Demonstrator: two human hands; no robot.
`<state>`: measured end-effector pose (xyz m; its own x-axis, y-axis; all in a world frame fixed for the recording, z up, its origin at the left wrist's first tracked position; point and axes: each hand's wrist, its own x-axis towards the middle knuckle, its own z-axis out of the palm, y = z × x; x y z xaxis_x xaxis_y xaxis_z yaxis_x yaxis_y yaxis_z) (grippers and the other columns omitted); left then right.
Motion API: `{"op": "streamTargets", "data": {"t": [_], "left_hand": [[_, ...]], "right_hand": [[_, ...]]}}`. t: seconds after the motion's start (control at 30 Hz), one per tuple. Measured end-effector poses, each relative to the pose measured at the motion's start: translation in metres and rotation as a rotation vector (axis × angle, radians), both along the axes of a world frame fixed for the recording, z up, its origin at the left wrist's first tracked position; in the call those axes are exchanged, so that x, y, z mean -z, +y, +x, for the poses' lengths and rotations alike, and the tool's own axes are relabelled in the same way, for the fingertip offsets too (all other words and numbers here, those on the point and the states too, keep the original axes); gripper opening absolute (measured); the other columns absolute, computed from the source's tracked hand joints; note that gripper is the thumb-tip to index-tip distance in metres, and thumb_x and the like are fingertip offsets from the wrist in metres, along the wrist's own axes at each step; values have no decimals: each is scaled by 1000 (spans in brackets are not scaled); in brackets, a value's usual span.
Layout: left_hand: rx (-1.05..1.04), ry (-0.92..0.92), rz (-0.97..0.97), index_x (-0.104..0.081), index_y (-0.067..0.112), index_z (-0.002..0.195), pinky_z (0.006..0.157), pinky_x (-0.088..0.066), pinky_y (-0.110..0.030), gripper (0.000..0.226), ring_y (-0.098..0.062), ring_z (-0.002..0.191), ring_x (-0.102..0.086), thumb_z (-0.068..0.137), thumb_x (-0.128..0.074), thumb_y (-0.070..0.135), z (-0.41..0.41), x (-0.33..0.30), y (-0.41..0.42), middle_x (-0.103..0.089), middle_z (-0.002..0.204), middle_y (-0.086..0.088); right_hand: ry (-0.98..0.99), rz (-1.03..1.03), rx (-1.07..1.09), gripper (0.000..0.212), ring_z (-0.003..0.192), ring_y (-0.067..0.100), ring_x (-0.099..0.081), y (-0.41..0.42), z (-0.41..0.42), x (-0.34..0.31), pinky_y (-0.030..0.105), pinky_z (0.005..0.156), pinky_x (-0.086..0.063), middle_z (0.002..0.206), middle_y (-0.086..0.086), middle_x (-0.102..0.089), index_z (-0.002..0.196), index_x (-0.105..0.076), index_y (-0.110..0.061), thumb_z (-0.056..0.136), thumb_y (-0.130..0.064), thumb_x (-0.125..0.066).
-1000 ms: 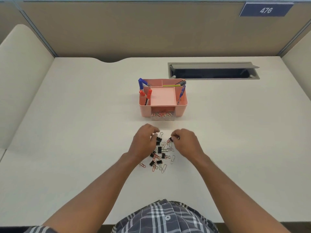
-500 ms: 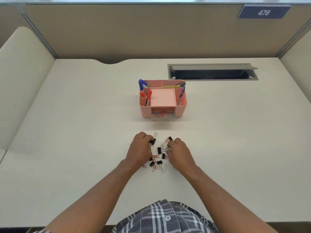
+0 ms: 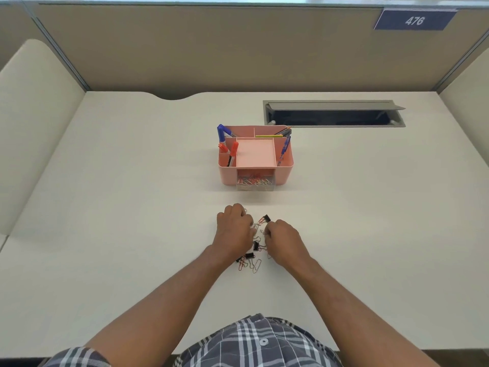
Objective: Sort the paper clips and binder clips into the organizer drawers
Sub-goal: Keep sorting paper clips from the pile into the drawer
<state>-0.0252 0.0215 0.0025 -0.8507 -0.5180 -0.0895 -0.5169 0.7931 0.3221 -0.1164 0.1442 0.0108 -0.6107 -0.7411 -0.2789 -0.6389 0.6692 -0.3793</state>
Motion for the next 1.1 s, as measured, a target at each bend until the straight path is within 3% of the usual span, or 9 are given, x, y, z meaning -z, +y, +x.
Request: {"op": "streamTargets", "data": {"t": [0.3, 0.5, 0.83, 0.97, 1.1], "left_hand": [[-30, -107, -38, -68, 18, 91, 84, -36, -38, 15, -27, 104, -41, 83, -57, 26, -4, -2, 4, -46, 108, -1], [8, -94, -33, -66, 18, 86, 82, -33, -38, 13, -26, 103, -40, 81, -58, 27, -3, 1, 4, -46, 108, 1], [-3, 61, 77, -61, 17, 83, 82, -37, -39, 7, -21, 89, -52, 82, -57, 22, 6, -7, 1, -61, 89, 4], [-44, 132, 180, -52, 18, 72, 71, -40, -35, 10, -20, 66, -51, 82, -55, 17, 7, -14, -1, -57, 65, 6], [-102, 238, 270, -55, 17, 74, 63, -43, -32, 10, -17, 64, -51, 83, -55, 13, 7, -18, -7, -56, 64, 7]], "right_hand": [[-108, -75, 114, 19, 77, 23, -62, 1, -8, -2, 32, 69, -52, 83, 2, -69, 89, -68, -14, 91, -20, -50], [-153, -94, 156, 15, 76, 21, -61, 3, -9, 0, 29, 65, -48, 82, 0, -69, 89, -68, -16, 89, -21, -54], [-244, -145, 251, 13, 79, 15, -62, 4, -10, -2, 24, 67, -42, 85, -6, -70, 93, -71, -21, 89, -23, -59], [-250, -182, 255, 12, 79, 14, -62, 4, -10, -4, 24, 67, -44, 83, -9, -69, 93, -71, -22, 89, -22, -60], [-264, -259, 258, 10, 78, 7, -62, 0, -14, -15, 21, 68, -46, 80, -15, -67, 91, -71, -25, 89, -21, -62]]}}
